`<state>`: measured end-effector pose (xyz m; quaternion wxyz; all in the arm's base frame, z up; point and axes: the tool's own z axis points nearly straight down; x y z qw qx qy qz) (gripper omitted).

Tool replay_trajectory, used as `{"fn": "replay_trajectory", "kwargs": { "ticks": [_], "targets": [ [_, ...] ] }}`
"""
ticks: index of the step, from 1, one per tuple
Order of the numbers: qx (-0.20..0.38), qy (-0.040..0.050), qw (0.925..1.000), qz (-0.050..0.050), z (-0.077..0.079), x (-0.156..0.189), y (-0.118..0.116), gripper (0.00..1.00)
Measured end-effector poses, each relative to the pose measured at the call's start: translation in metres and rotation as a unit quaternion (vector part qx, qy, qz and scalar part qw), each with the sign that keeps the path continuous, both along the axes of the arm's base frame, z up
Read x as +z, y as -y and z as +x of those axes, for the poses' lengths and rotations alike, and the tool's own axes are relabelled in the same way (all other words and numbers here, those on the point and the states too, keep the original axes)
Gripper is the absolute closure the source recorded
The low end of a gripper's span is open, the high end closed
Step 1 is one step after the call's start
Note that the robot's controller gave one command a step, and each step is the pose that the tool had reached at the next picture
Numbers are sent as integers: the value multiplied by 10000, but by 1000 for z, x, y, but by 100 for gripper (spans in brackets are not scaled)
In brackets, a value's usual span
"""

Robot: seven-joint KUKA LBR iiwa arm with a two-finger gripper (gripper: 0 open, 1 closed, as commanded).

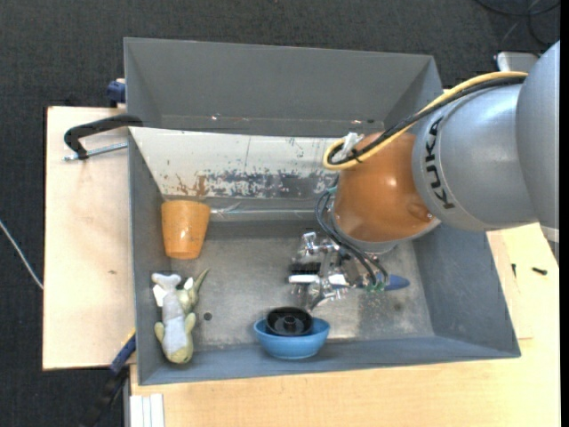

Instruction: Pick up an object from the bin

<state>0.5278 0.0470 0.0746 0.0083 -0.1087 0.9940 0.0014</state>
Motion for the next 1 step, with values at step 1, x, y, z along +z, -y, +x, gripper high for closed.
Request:
{"fn": "replay_trajectory", "kwargs": {
  "ticks": [1],
  "targets": [
    [2496, -21, 9683, -39, -4, 135, -17, 100]
  ]
}}
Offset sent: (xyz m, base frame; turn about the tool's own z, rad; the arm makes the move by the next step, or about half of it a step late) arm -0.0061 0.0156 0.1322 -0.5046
